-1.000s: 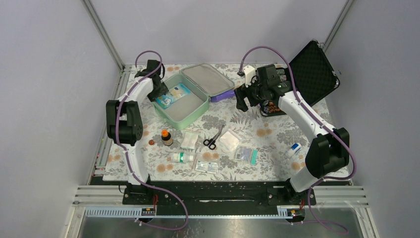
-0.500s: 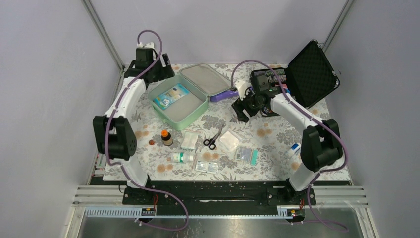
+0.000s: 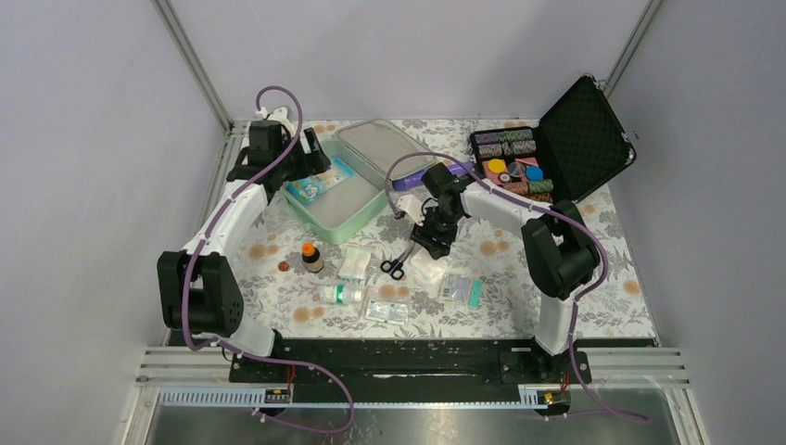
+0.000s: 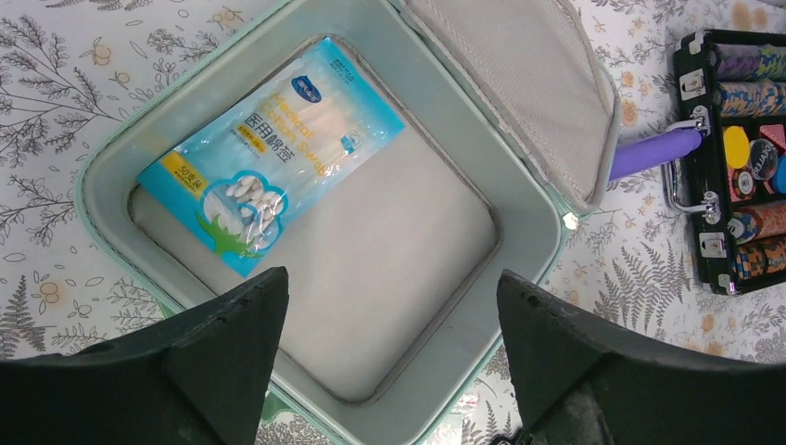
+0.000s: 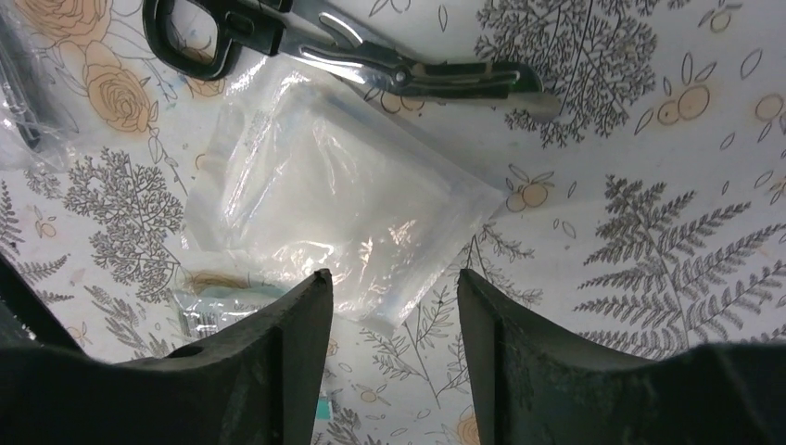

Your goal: Organize the medicine kit

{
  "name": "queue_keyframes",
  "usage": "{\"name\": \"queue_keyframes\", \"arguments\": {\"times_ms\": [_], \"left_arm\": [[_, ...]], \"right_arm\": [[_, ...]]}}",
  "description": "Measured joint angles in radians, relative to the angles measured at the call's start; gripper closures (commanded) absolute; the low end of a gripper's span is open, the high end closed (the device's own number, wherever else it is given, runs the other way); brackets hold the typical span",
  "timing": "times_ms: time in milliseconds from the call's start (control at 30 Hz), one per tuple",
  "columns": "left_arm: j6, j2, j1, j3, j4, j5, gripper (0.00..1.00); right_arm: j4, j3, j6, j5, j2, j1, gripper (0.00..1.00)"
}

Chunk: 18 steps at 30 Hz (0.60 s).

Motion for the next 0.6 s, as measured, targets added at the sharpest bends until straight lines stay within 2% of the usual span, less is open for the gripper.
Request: {"name": "queue_keyframes", "arguments": {"times_ms": [267, 400, 533, 600], "left_arm": [[-0.008, -0.029, 0.000, -0.006, 0.002, -0.015, 0.19], [-0.008, -0.045, 0.000, -0.006, 0.006, -0.017, 0.19], [-0.008, -0.045, 0.000, -0.006, 0.006, -0.018, 0.19], [-0.008, -0.045, 0.000, -0.006, 0.005, -0.018, 0.19]], "right_arm": [[0.006, 0.011, -0.011, 0.066, 0.048, 0.028, 0.51], [-0.002, 0.010, -0.009, 0.084, 0.070, 0.029, 0.69], [-0.006, 0.011, 0.006, 0.089, 0.076, 0.031, 0.98], [-0.013, 0.017, 0.025, 0.104, 0.076, 0.032, 1.00]]}}
